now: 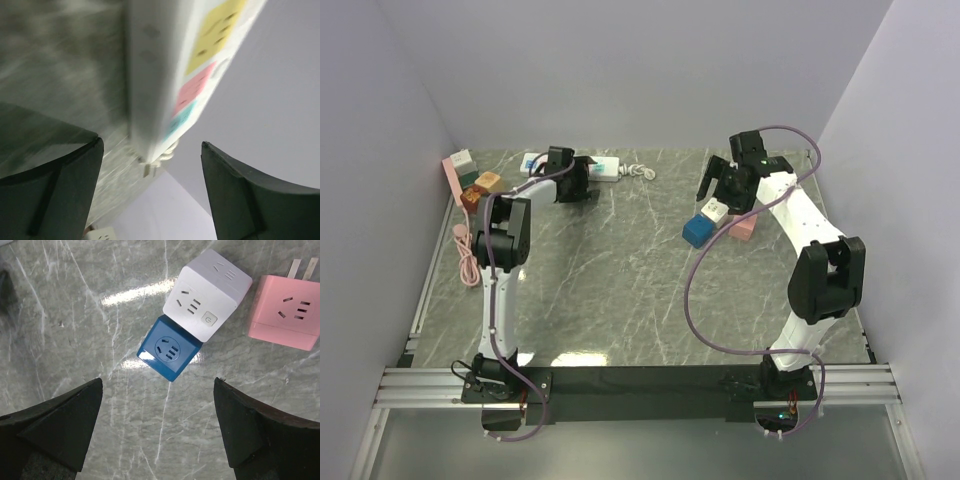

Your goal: Pull the plug off the socket

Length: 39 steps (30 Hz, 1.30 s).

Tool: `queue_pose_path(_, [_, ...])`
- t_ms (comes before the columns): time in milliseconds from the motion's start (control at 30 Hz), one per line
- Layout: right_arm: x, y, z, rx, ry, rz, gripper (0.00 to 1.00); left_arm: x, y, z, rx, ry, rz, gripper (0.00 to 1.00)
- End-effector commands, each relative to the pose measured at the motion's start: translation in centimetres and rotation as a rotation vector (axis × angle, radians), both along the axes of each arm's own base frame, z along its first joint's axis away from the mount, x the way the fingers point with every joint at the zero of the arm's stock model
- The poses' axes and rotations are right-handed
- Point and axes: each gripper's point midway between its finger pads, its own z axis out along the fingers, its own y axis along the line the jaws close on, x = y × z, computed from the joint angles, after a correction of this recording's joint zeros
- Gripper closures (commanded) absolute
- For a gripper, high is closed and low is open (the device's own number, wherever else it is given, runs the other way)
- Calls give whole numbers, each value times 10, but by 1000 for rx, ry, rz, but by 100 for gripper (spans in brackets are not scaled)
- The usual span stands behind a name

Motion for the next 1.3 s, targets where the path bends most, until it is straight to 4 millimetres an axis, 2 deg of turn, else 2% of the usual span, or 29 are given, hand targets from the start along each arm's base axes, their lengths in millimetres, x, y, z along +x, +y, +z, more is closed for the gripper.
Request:
queue_pose_path(0, [2, 7, 16, 13, -54, 21, 3, 29, -4, -1, -15, -104, -48, 16])
queue_pose_path(33, [2, 7, 17, 12, -59, 21, 2, 38, -6, 5, -34, -146, -50, 17])
queue_pose_path(67, [1, 7, 16, 13, -56, 21, 3, 44, -9, -3, -56, -181, -55, 21])
queue_pose_path(100, [0, 7, 16, 10, -59, 22, 3, 52, -13, 10, -92, -262, -74, 24])
queue_pose_path(133, [0, 7, 16, 8, -60, 24, 3, 56, -15, 13, -103, -277, -74, 24])
queue_pose_path(233, [-3, 5, 16, 2, -61, 24, 2, 60, -14, 25, -54, -355, -108, 24])
queue_pose_path(267, [-4, 5, 14, 1, -57, 27, 3, 59, -14, 37, -43, -382, -121, 23])
queue_pose_path(333, [-6, 6, 13, 4, -55, 31, 3, 47, -17, 42, -29, -405, -185, 23])
queue_pose_path(367, [-6, 6, 13, 6, -55, 32, 3, 40, -19, 63, -29, -436, -215, 22])
queue_pose_path(400, [-7, 8, 13, 12, -50, 39, 3, 25, -20, 56, -10, -421, -282, 21])
queue_pose_path(433, [-7, 8, 12, 13, -49, 40, 3, 15, -21, 58, 7, -412, -322, 21])
queue_pose_path(467, [-7, 10, 12, 13, -50, 43, 3, 5, -22, 81, 33, -433, -359, 20])
queue_pose_path(500, [-8, 10, 11, 14, -47, 43, 3, -6, -21, 82, 67, -422, -399, 19])
queue_pose_path(533, [-8, 13, 11, 16, -48, 50, 3, -23, -18, 90, 163, -408, -478, 17])
queue_pose_path(567, [-8, 15, 10, 19, -44, 53, 3, -31, -15, 97, 221, -404, -509, 16])
queue_pose_path(600, [-9, 16, 10, 20, -41, 57, 3, -43, -9, 95, 276, -363, -538, 15])
queue_pose_path(633, [-10, 19, 10, 21, -42, 62, 3, -57, 4, 104, 403, -354, -579, 11])
queue_pose_path(700, [-12, 24, 9, 27, -40, 71, 3, -69, 25, 108, 518, -301, -591, 10])
queue_pose_path(733, [-12, 28, 10, 30, -44, 80, 3, -85, 38, 109, 610, -255, -649, 9])
queue_pose_path(767, [-13, 31, 9, 35, -39, 83, 3, -85, 60, 110, 718, -204, -617, 8])
queue_pose_path(833, [-15, 36, 9, 39, -39, 95, 2, -88, 93, 132, 872, -178, -625, 6])
queue_pose_path(867, [-16, 41, 11, 43, -47, 106, 2, -90, 131, 136, 976, -98, -567, 5])
queue_pose_path(933, [-18, 47, 13, 49, -54, 119, 3, -95, 170, 143, 1115, -44, -575, 2])
queue_pose_path(967, [-21, 51, 13, 53, -54, 129, 3, -98, 186, 148, 1158, -26, -575, 1])
queue_pose_path(1000, [-22, 53, 14, 57, -55, 132, 3, -99, 215, 152, 1185, -2, -564, 1])
queue_pose_path(1033, [-23, 56, 13, 64, -59, 137, 3, -101, 230, 149, 1223, 28, -596, 1])
queue_pose_path(1100, [-26, 62, 15, 72, -66, 153, 2, -102, 258, 152, 1234, 34, -617, 1])
queue_pose_path(1167, [-29, 69, 14, 79, -62, 170, 2, -101, 277, 147, 1248, 33, -673, 2])
queue_pose_path(1267, [-31, 75, 12, 80, -58, 186, 2, -98, 292, 146, 1264, 14, -696, 3])
